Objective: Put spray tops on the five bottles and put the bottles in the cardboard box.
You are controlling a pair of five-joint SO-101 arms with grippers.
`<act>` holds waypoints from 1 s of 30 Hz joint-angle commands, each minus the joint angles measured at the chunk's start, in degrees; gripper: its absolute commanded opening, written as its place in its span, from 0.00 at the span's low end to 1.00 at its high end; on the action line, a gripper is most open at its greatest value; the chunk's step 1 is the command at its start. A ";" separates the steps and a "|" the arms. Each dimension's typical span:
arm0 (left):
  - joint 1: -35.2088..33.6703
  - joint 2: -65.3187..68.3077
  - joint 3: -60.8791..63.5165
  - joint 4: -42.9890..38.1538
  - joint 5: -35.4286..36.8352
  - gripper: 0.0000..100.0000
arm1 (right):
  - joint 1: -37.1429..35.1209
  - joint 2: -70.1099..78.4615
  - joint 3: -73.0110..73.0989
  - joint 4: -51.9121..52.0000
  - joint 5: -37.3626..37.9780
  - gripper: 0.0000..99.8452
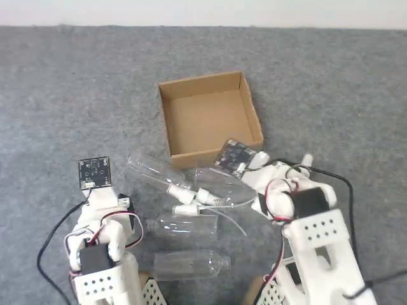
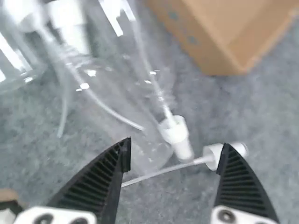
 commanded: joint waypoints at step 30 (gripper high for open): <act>-0.18 -0.79 -0.75 0.00 -0.18 0.07 | -9.80 34.77 -17.85 0.13 14.51 0.26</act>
